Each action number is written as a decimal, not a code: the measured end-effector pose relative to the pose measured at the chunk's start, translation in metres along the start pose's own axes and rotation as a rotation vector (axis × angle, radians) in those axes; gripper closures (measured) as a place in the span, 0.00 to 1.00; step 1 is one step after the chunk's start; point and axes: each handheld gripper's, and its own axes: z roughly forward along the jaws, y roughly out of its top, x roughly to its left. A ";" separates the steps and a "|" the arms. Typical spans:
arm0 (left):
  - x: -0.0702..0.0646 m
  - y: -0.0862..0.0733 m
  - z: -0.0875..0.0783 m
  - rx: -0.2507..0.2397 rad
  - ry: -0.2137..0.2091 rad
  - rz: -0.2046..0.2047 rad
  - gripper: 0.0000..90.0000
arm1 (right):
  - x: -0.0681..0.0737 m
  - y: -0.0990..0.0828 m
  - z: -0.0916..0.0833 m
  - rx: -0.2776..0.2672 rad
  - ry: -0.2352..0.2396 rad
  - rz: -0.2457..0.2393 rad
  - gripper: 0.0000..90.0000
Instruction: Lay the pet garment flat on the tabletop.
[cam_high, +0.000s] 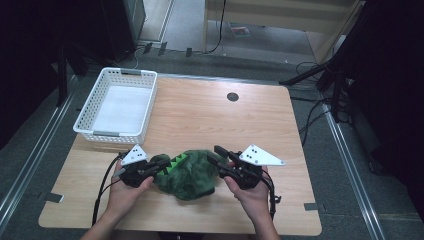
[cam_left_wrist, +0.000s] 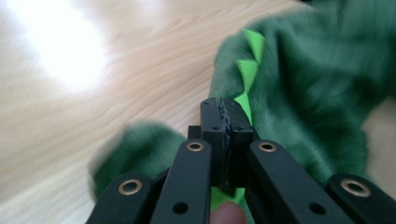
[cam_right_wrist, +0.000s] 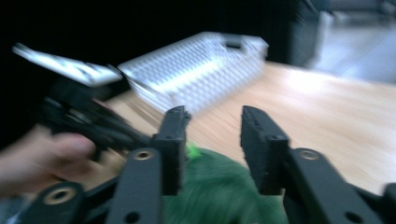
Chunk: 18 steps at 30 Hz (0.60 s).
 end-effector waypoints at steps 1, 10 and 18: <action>0.003 -0.001 -0.001 -0.005 0.023 -0.025 0.93 | -0.004 -0.003 0.002 0.032 -0.041 0.001 0.66; -0.013 0.012 -0.021 -0.123 -0.016 0.041 0.63 | -0.053 -0.044 -0.014 0.150 -0.074 0.228 0.51; -0.023 0.009 -0.012 -0.102 -0.072 0.051 0.60 | -0.067 -0.069 0.001 0.291 -0.094 0.309 0.48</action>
